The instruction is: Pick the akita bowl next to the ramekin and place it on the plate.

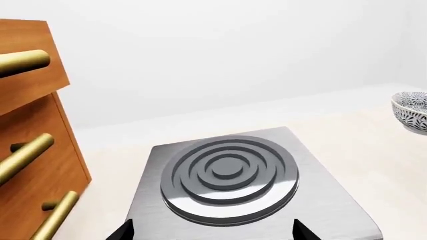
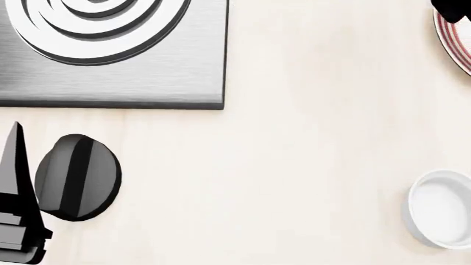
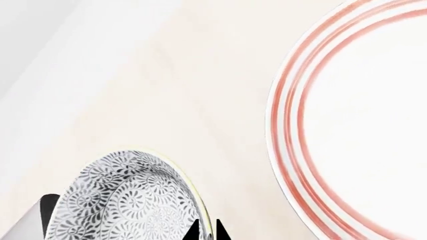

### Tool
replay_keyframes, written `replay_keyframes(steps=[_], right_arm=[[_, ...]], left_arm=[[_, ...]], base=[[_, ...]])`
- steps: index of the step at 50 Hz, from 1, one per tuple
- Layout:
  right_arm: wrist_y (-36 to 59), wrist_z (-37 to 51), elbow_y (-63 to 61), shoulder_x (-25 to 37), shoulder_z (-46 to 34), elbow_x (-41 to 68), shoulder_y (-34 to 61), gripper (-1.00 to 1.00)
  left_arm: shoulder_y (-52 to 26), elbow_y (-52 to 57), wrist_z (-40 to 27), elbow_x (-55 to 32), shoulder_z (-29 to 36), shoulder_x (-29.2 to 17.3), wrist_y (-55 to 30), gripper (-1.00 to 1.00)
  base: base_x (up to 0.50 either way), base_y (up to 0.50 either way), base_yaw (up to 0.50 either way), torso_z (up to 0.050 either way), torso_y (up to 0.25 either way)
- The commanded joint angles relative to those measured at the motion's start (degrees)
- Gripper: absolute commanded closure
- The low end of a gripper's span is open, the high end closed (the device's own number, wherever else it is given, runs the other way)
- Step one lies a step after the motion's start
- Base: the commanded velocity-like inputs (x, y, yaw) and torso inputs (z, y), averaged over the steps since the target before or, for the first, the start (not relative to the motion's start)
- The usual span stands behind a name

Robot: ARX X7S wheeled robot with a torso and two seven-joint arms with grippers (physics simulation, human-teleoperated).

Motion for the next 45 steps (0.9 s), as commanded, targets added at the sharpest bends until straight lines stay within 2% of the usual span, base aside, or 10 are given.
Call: replay_keyframes(steps=[1, 34, 45], right_arm=[[3.17, -0.10, 6.20, -1.17, 0.53, -0.24, 0.53, 1.00], [9.20, 1.01, 18.33, -2.76, 0.93, -0.19, 1.47, 1.00], [4.96, 3.87, 11.25, 1.78, 1.61, -0.67, 1.57, 1.00]], left_arm=[[0.01, 0.10, -0.13, -0.01, -0.14, -0.07, 0.04, -1.00], [-0.41, -0.36, 0.35, -0.47, -0.39, 0.01, -0.42, -1.00], [-0.05, -0.49, 0.42, -0.24, -0.42, -0.34, 0.04, -1.00]], base=[[0.00, 0.00, 0.00, 0.000, 0.000], [0.00, 0.00, 0.00, 0.000, 0.001], [0.00, 0.00, 0.00, 0.000, 0.000]])
